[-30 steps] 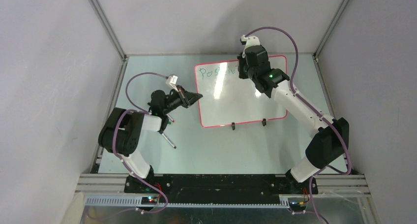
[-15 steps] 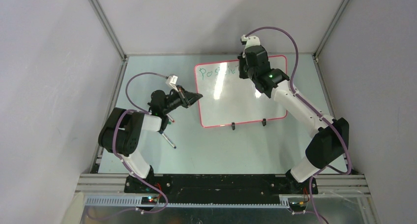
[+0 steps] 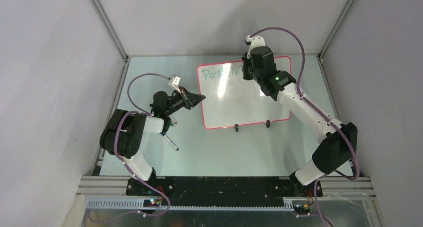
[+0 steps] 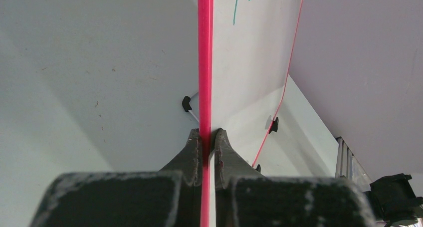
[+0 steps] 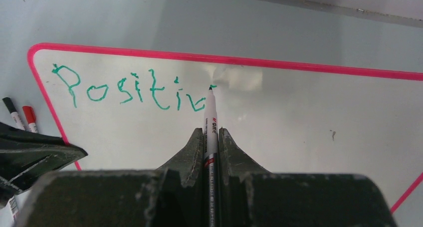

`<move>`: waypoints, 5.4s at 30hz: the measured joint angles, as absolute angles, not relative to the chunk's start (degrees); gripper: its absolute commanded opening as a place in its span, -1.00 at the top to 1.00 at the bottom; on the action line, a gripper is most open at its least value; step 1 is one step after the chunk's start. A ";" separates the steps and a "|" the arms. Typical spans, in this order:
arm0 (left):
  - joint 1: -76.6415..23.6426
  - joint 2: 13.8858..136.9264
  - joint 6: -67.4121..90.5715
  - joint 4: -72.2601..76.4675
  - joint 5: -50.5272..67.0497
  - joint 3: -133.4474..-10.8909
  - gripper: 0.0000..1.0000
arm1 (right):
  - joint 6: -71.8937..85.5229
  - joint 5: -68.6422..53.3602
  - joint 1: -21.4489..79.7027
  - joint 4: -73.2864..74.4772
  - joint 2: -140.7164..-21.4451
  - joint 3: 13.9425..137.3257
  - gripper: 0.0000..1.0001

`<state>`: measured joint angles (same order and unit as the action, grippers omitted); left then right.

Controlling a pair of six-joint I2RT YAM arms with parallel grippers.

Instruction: Write a sentence on the whiteboard

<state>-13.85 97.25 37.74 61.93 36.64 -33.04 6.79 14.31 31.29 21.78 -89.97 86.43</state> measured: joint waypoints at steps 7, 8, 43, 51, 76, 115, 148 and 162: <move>-13.87 97.25 37.71 61.93 36.64 -33.04 1.00 | 6.81 14.11 31.29 21.10 -85.78 84.93 1.00; -13.85 97.25 37.71 61.93 36.64 -33.04 1.00 | 6.79 14.11 31.29 21.06 -85.56 84.88 1.00; -13.85 97.25 37.71 61.91 36.62 -33.04 1.00 | 6.83 13.43 30.61 21.58 -89.49 84.20 1.00; -13.85 97.25 37.71 61.82 36.60 -33.04 1.00 | 6.83 13.26 30.52 21.58 -89.58 84.20 1.00; -13.87 97.23 38.02 61.19 36.23 -33.04 1.00 | 7.42 11.97 30.15 22.59 -88.47 81.36 1.00; -13.87 97.19 37.95 61.34 36.27 -33.04 1.00 | 8.99 7.60 26.50 22.87 -87.99 84.14 1.00; -13.87 97.19 37.98 61.32 36.25 -33.04 1.00 | 8.97 9.98 26.39 22.85 -89.56 85.32 1.00; -13.87 97.08 37.89 61.28 36.25 -33.04 1.00 | 8.95 9.61 26.41 22.83 -89.56 86.87 1.00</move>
